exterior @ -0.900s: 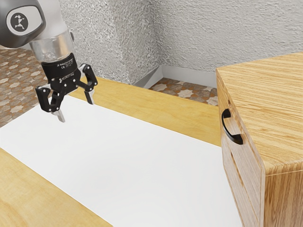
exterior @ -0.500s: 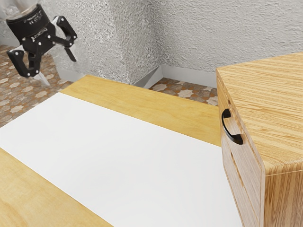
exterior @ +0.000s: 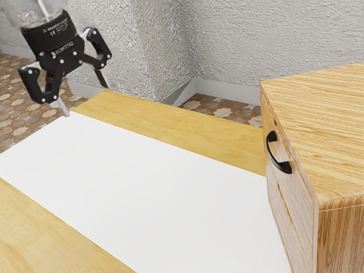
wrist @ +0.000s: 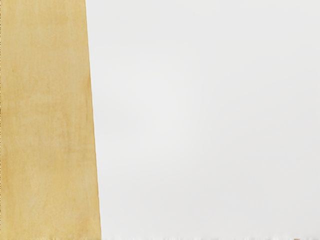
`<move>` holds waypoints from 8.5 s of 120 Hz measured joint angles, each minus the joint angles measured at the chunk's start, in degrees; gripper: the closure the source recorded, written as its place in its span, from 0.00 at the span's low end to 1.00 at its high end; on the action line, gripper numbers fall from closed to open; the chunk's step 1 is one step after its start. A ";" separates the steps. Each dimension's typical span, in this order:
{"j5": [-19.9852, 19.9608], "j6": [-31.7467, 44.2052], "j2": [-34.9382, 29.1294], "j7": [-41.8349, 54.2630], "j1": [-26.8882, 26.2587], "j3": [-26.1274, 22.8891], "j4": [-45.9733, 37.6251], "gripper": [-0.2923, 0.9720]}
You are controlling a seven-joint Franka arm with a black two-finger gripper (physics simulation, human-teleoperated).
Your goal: Pull the drawer handle with one arm to open the drawer
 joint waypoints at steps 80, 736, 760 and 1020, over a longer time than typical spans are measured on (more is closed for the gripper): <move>16.30 15.83 -28.69 -0.61 -72.60 38.63 -19.81 0.26; 23.00 45.72 -29.66 10.85 -91.28 53.58 -33.29 0.76; 23.00 45.67 -29.72 10.86 -90.29 52.88 -33.69 0.76; 21.42 45.69 -34.04 11.16 -73.04 42.67 -43.35 0.78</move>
